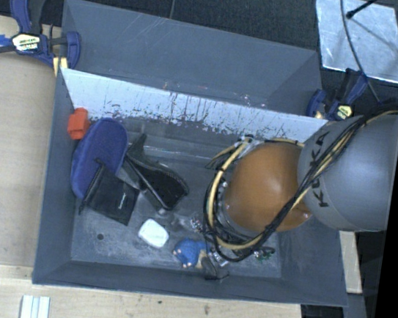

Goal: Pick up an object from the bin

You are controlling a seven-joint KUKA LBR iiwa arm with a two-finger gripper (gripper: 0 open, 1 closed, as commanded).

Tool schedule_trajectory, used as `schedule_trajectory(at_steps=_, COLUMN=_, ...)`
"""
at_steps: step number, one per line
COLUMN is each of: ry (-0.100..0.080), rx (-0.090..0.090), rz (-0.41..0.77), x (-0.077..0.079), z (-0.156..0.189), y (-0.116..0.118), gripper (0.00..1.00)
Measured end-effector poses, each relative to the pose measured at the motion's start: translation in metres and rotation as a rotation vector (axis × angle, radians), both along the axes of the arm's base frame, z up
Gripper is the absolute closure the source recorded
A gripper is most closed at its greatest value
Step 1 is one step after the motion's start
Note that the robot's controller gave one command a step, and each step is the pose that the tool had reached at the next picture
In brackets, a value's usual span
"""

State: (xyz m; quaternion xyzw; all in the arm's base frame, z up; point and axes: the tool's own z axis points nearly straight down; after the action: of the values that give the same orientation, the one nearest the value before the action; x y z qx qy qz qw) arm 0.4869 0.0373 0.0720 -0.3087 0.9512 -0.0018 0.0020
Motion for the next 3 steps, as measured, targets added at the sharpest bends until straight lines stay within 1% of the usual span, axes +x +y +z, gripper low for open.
schedule_trajectory(at_steps=1, ry=-0.002, rx=-0.001, rz=-0.002, x=0.001, z=0.001, y=-0.001, gripper=0.0)
schedule_trajectory(at_steps=2, ry=-0.001, rx=-0.001, rz=-0.002, x=0.001, z=0.002, y=-0.001, gripper=1.0)
schedule_trajectory(at_steps=3, ry=-0.004, rx=0.003, rz=-0.005, x=0.003, z=0.068, y=-0.001, gripper=1.0)
